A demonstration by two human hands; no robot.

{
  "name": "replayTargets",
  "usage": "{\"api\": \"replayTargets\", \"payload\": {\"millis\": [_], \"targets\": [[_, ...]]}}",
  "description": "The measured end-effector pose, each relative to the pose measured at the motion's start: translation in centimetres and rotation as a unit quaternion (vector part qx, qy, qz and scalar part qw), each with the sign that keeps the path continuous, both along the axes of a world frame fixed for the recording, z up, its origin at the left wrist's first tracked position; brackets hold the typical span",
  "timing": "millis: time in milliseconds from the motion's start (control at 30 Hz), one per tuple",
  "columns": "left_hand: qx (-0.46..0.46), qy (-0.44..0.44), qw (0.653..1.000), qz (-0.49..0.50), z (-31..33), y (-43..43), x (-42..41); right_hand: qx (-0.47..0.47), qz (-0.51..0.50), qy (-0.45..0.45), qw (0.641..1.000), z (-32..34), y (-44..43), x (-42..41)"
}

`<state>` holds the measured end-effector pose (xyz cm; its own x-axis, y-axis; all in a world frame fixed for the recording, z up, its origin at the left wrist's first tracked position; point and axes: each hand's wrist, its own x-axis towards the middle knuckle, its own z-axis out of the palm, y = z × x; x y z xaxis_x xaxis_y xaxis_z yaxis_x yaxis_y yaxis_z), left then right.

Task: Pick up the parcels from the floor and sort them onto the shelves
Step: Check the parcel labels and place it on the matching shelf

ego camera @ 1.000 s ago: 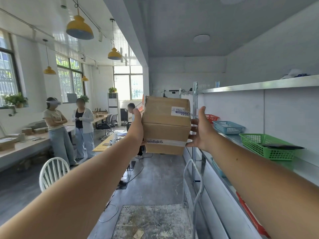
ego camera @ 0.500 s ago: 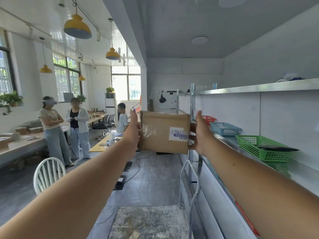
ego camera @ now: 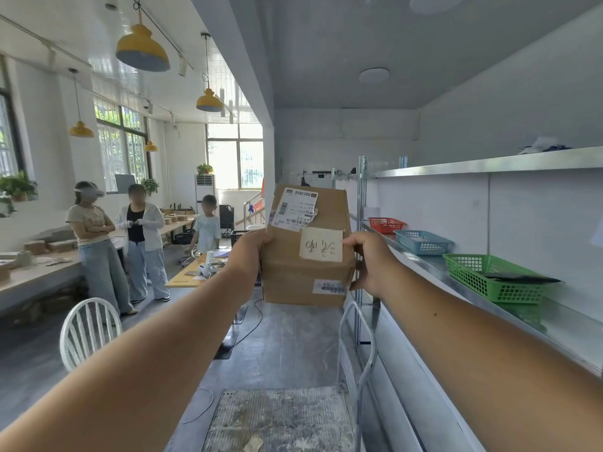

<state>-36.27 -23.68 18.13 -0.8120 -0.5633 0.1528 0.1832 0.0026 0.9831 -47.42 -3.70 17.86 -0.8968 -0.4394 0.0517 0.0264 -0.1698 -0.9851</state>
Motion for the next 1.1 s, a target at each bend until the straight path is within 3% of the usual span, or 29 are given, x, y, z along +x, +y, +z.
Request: {"api": "replayTargets", "payload": {"millis": [533, 867, 1100], "targets": [[-0.014, 0.020, 0.999, -0.023, 0.3, 0.5, 1.6, -0.004, -0.046, 0.035, 0.998, 0.4, -0.9, 1.6], [0.000, 0.059, 0.998, 0.000, -0.1, 1.5, 2.0, 0.007, 0.027, 0.072, 0.997, 0.1, -1.5, 1.8], [0.029, 0.101, 0.994, -0.025, 0.1, 1.5, 1.8, 0.013, -0.050, 0.151, 0.987, -0.8, -1.3, 1.6]]}}
